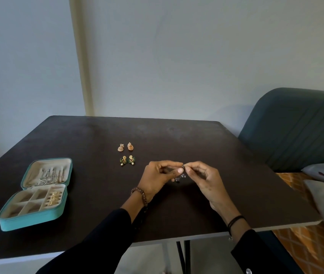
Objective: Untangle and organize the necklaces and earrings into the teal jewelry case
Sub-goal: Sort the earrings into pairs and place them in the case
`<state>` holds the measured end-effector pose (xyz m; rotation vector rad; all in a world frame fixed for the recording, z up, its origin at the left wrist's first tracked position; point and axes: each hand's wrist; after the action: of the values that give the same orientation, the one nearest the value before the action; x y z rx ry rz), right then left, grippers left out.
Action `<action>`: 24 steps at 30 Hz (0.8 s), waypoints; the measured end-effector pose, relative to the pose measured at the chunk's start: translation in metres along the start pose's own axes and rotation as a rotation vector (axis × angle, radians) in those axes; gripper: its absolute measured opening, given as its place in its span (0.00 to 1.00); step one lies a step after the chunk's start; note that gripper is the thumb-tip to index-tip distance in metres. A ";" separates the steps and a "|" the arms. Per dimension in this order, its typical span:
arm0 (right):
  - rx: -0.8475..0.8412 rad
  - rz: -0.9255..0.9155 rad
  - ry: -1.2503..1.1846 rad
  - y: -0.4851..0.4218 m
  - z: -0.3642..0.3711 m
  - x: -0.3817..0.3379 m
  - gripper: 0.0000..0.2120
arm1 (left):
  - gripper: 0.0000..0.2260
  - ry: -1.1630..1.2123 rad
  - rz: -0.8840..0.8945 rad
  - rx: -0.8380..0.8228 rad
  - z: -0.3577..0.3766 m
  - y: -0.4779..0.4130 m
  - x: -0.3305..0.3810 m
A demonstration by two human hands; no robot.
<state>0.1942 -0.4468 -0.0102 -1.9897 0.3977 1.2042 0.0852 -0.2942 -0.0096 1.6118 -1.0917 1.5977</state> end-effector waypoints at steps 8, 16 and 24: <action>-0.060 0.044 -0.004 0.001 0.002 -0.007 0.05 | 0.10 -0.073 -0.003 0.021 0.000 0.000 0.000; -0.073 0.134 -0.163 0.000 -0.003 -0.009 0.15 | 0.10 -0.052 -0.016 0.018 -0.003 -0.001 0.000; 0.078 0.123 -0.208 -0.002 -0.005 -0.002 0.04 | 0.10 -0.144 0.008 0.048 -0.001 -0.002 -0.003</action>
<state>0.1978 -0.4491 -0.0063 -1.7744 0.4593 1.4355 0.0870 -0.2919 -0.0125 1.7799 -1.1421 1.5428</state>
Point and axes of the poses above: each hand's wrist, its own y-axis away from the middle knuckle, its own z-axis out of the palm, x = y × z, and after that the axes turned 7 degrees about -z, right-handed
